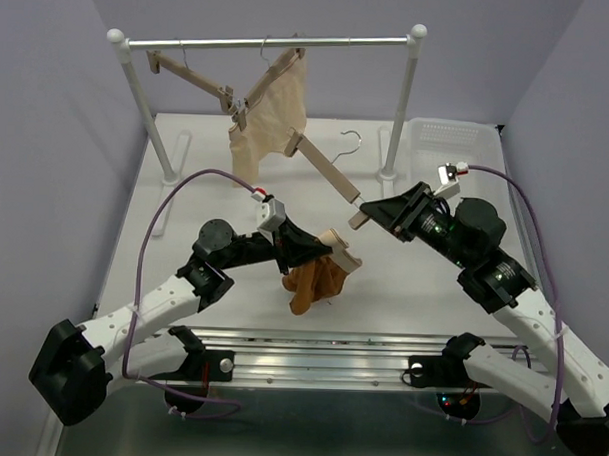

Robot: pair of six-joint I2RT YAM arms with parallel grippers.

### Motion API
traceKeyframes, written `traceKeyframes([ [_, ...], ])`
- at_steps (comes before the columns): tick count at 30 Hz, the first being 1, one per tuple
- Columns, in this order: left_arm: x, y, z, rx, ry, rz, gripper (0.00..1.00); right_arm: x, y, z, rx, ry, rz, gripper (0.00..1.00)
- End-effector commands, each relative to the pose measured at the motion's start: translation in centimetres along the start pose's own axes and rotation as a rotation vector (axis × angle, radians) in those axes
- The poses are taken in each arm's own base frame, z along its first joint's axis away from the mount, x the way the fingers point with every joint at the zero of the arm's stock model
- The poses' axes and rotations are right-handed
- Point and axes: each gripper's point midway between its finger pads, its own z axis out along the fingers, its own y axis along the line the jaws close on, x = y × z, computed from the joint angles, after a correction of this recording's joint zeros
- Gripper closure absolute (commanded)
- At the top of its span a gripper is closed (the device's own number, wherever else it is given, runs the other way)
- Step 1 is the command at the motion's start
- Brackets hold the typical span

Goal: Remove the underwear clipped to the hanger

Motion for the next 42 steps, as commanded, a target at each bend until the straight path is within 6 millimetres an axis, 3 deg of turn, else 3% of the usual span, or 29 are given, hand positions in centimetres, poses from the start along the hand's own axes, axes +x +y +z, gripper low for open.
traceKeyframes([
  [1, -2.0, -1.1, -0.5, 0.006, -0.064, 0.021, 1.00, -3.2, 1.4, -1.7, 0.036, -0.126, -0.153, 0.99],
  [5, -2.6, -0.8, -1.1, -0.051, -0.076, -0.013, 1.00, -3.9, -0.4, -3.2, 0.152, -0.145, -0.238, 0.99],
  [10, -3.2, -1.0, -2.1, -0.108, -0.084, -0.044, 1.00, -6.2, -1.4, -5.3, 0.247, -0.245, -0.353, 0.99],
  [16, -4.2, -0.5, -3.7, -0.206, -0.129, -0.056, 1.00, -7.8, -1.0, -5.0, 0.271, -0.289, -0.472, 0.99],
  [25, -4.9, 0.5, -5.3, -0.339, -0.156, -0.098, 1.00, -12.2, 1.9, -3.3, 0.274, -0.421, -0.683, 0.99],
  [29, -5.2, 0.7, -5.9, -0.372, -0.165, -0.092, 1.00, -13.3, 3.6, -1.7, 0.232, -0.454, -0.721, 0.99],
  [33, -5.6, 0.6, -6.4, -0.385, -0.184, -0.082, 1.00, -14.0, 3.7, 0.7, 0.237, -0.465, -0.741, 0.99],
  [38, -5.7, 1.0, -7.2, -0.434, -0.202, -0.077, 1.00, -15.5, 5.3, 1.4, 0.198, -0.555, -0.756, 0.99],
  [40, -5.9, 1.0, -7.5, -0.443, -0.204, -0.071, 1.00, -16.7, 7.5, 1.0, 0.161, -0.604, -0.770, 0.99],
  [42, -6.1, 1.0, -7.6, -0.446, -0.209, -0.066, 1.00, -17.2, 8.5, 0.9, 0.142, -0.623, -0.781, 0.99],
])
